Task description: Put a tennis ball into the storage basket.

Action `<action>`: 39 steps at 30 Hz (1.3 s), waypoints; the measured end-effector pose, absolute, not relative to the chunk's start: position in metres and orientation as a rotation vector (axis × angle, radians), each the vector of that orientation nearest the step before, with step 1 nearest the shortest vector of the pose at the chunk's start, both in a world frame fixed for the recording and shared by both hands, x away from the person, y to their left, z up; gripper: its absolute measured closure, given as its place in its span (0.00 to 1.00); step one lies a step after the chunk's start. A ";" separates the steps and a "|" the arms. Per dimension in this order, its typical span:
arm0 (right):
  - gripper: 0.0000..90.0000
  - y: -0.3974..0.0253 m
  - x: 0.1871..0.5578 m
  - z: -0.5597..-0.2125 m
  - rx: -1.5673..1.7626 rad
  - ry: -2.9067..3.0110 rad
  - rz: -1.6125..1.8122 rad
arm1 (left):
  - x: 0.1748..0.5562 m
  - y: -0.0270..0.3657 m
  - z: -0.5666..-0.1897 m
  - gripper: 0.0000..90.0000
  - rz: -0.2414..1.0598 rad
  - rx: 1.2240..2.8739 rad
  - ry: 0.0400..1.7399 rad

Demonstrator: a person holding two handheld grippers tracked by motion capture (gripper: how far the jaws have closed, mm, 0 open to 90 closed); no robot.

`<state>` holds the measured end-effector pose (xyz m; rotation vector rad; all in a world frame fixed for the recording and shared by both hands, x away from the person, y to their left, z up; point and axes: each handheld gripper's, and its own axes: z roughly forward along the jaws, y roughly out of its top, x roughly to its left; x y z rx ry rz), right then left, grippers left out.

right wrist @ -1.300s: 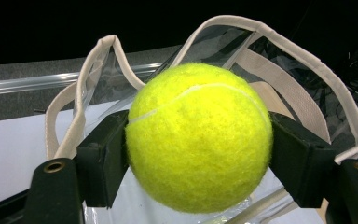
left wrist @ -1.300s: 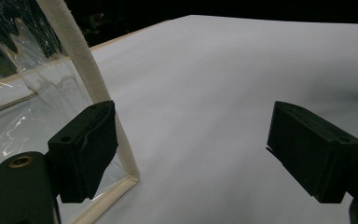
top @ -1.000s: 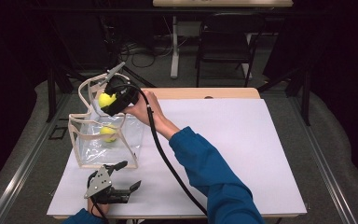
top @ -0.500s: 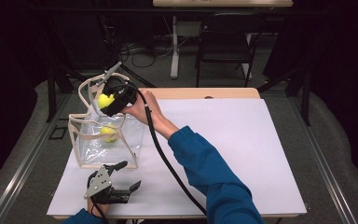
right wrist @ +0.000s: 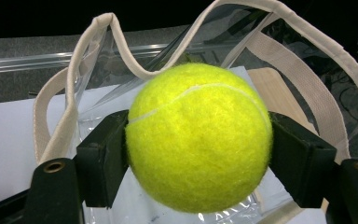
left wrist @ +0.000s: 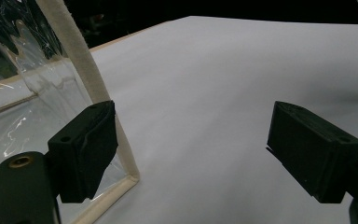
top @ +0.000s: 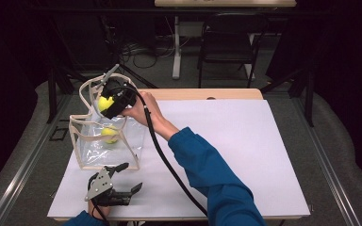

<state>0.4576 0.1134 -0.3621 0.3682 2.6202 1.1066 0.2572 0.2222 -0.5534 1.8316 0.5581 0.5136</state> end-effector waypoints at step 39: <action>0.00 0.075 0.459 -0.359 0.442 2.631 1.207 | 0.257 0.222 -0.554 0.18 0.514 1.834 0.559</action>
